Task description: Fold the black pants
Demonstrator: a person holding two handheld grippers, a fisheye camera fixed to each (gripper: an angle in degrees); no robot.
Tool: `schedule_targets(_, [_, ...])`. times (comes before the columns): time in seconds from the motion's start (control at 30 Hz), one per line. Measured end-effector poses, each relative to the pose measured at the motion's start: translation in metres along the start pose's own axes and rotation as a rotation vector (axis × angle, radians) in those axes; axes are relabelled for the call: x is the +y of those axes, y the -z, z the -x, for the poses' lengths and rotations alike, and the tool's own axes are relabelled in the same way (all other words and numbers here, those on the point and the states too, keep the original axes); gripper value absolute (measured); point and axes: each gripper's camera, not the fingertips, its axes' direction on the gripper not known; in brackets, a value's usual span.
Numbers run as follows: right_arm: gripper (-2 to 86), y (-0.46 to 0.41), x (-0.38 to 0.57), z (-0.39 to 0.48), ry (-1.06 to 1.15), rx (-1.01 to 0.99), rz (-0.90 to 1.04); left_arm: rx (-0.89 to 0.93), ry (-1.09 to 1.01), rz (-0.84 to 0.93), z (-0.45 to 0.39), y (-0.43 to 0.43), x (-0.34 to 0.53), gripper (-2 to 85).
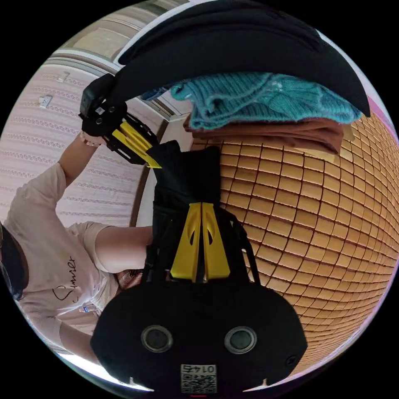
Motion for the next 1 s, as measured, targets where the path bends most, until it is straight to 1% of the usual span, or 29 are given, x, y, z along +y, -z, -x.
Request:
schedule_targets(0.03, [-0.1,-0.011,0.0,0.0,-0.027,0.081,0.027,-0.003,0.024,0.014,0.002,-0.006,-0.006,0.2])
schedule_targets(0.1, [-0.3,-0.023,0.004,0.003,-0.037,0.141,0.059,-0.011,0.05,0.005,0.004,-0.011,-0.013,0.9])
schedule_targets(0.2, [-0.3,-0.014,0.027,0.013,-0.057,0.136,-0.026,-0.054,0.072,-0.017,-0.004,-0.013,-0.019,1.6])
schedule_targets(0.27, [-0.3,0.003,0.065,0.027,-0.069,0.114,-0.125,-0.045,0.066,-0.034,-0.01,-0.011,-0.02,1.6])
schedule_targets(0.33, [-0.2,0.013,0.105,0.041,-0.084,0.105,-0.181,0.001,0.06,-0.108,-0.016,-0.003,-0.017,1.1])
schedule_targets(0.4, [-0.1,0.019,0.154,0.054,-0.132,0.122,-0.214,-0.014,0.088,-0.168,-0.019,0.002,-0.015,0.3])
schedule_targets(0.47, [0.0,0.016,0.229,0.068,-0.257,0.16,-0.228,-0.202,0.168,-0.163,-0.024,0.0,-0.016,-0.4])
schedule_targets(0.5, [0.0,0.015,0.249,0.072,-0.299,0.175,-0.227,-0.348,0.184,-0.181,-0.034,0.0,-0.015,-0.6])
schedule_targets(0.53, [0.1,0.011,0.291,0.08,-0.395,0.207,-0.219,-0.405,0.171,-0.213,-0.047,0.002,-0.011,-0.8])
schedule_targets(0.57, [0.3,0.008,0.333,0.089,-0.491,0.24,-0.218,-0.411,0.168,-0.234,-0.054,0.005,-0.008,-0.8])
schedule_targets(0.6, [0.3,0.006,0.355,0.095,-0.54,0.252,-0.215,-0.397,0.159,-0.284,-0.068,0.011,-0.001,-0.9])
schedule_targets(0.67, [0.9,-0.003,0.436,0.122,-0.726,0.285,-0.188,-0.362,0.086,-0.369,-0.099,0.018,0.011,-0.9])
schedule_targets(0.7, [1.1,-0.006,0.455,0.129,-0.77,0.285,-0.191,-0.325,-0.003,-0.399,-0.125,0.018,0.015,-0.8])
schedule_targets(0.73, [1.5,-0.011,0.488,0.147,-0.842,0.272,-0.217,-0.27,-0.1,-0.402,-0.154,0.011,0.014,-0.6])
schedule_targets(0.77, [1.9,-0.016,0.515,0.166,-0.885,0.247,-0.248,-0.237,-0.147,-0.39,-0.17,0.004,0.012,-0.5])
schedule_targets(0.83, [2.5,-0.026,0.539,0.196,-0.907,0.219,-0.303,-0.109,-0.305,-0.305,-0.236,-0.033,-0.006,0.5])
schedule_targets(0.87, [2.9,-0.035,0.548,0.215,-0.901,0.192,-0.336,-0.084,-0.341,-0.283,-0.254,-0.045,-0.012,1.5])
schedule_targets(0.9, [3.1,-0.04,0.549,0.223,-0.887,0.176,-0.34,-0.056,-0.421,-0.24,-0.289,-0.068,-0.025,3.5])
schedule_targets(0.93, [3.8,-0.05,0.55,0.24,-0.862,0.168,-0.334,-0.071,-0.491,-0.201,-0.322,-0.09,-0.037,4.6])
schedule_targets(1.0, [4.8,-0.064,0.551,0.263,-0.847,0.237,-0.312,-0.101,-0.568,-0.16,-0.363,-0.117,-0.055,5.4])
